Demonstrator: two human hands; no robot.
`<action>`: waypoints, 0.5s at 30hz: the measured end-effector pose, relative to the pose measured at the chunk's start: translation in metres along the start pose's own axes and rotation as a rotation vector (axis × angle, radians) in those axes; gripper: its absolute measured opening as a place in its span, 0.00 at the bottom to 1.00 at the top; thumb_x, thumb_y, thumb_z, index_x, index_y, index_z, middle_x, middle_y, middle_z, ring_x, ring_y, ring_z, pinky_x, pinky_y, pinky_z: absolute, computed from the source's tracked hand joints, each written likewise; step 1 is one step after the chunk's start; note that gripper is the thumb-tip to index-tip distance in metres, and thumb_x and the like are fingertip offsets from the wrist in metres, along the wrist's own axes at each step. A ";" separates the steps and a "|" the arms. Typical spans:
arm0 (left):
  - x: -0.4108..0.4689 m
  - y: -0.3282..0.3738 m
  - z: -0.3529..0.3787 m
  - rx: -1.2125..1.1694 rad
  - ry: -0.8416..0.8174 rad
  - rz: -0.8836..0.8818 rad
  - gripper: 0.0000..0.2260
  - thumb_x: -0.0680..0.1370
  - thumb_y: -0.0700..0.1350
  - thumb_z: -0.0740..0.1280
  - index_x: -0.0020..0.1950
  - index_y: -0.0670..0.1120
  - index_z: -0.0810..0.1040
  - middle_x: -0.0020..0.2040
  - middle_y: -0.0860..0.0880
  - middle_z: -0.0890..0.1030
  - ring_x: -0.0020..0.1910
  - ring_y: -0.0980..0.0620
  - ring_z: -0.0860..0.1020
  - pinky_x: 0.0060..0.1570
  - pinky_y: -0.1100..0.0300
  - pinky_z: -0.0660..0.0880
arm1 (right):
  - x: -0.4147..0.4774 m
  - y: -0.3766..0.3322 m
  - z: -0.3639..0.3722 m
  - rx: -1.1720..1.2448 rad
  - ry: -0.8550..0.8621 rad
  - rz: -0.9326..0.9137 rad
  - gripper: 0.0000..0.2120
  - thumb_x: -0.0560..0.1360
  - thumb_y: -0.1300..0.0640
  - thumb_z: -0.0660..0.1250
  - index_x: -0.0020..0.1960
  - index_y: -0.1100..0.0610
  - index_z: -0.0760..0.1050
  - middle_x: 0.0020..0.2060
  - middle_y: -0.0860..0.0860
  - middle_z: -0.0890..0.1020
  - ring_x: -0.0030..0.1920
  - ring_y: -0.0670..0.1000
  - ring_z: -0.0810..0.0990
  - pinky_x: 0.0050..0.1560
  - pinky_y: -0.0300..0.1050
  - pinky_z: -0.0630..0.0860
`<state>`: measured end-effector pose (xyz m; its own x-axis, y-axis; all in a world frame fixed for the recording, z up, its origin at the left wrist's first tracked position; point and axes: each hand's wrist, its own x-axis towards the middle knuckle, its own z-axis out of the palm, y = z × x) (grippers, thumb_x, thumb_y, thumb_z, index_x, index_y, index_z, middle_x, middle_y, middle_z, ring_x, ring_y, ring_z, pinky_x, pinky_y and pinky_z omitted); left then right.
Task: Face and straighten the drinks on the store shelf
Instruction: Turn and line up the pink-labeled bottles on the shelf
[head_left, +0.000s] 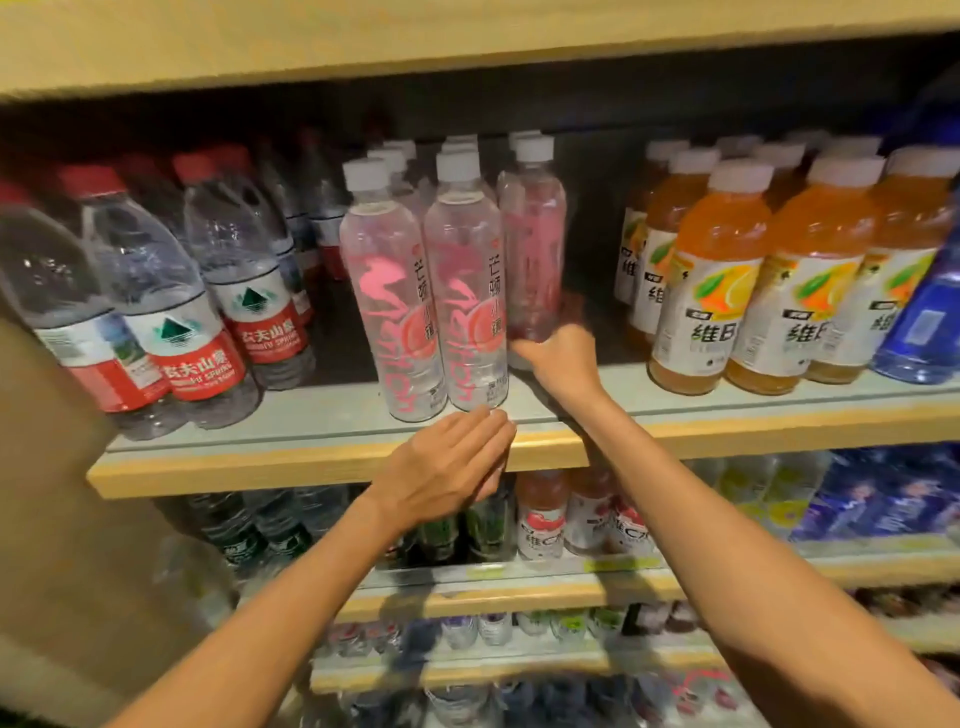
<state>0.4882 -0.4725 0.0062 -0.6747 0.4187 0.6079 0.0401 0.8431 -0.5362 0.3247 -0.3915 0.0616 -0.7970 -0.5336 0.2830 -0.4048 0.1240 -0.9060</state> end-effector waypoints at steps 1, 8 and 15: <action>0.000 0.000 0.001 0.016 0.006 0.005 0.15 0.78 0.44 0.63 0.58 0.36 0.80 0.55 0.39 0.82 0.52 0.43 0.82 0.54 0.53 0.76 | 0.001 0.000 0.001 0.013 -0.009 0.014 0.10 0.66 0.60 0.76 0.32 0.55 0.75 0.27 0.46 0.76 0.27 0.39 0.72 0.22 0.26 0.64; 0.003 0.001 -0.004 -0.025 0.034 -0.034 0.14 0.77 0.44 0.64 0.57 0.37 0.80 0.54 0.39 0.82 0.52 0.43 0.82 0.53 0.53 0.78 | -0.018 -0.007 -0.022 -0.096 0.093 -0.204 0.13 0.65 0.55 0.76 0.34 0.55 0.72 0.28 0.43 0.75 0.28 0.41 0.70 0.30 0.34 0.64; 0.023 0.011 -0.040 -0.393 -0.031 -0.461 0.11 0.78 0.45 0.62 0.53 0.40 0.79 0.49 0.46 0.82 0.44 0.50 0.80 0.38 0.57 0.77 | -0.071 -0.017 -0.062 0.050 -0.031 -0.084 0.25 0.63 0.60 0.77 0.57 0.60 0.72 0.50 0.55 0.82 0.49 0.55 0.81 0.53 0.51 0.77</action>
<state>0.5024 -0.4401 0.0381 -0.7082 -0.0244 0.7056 0.0036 0.9993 0.0382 0.3607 -0.3040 0.0766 -0.7464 -0.5665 0.3492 -0.4460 0.0363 -0.8943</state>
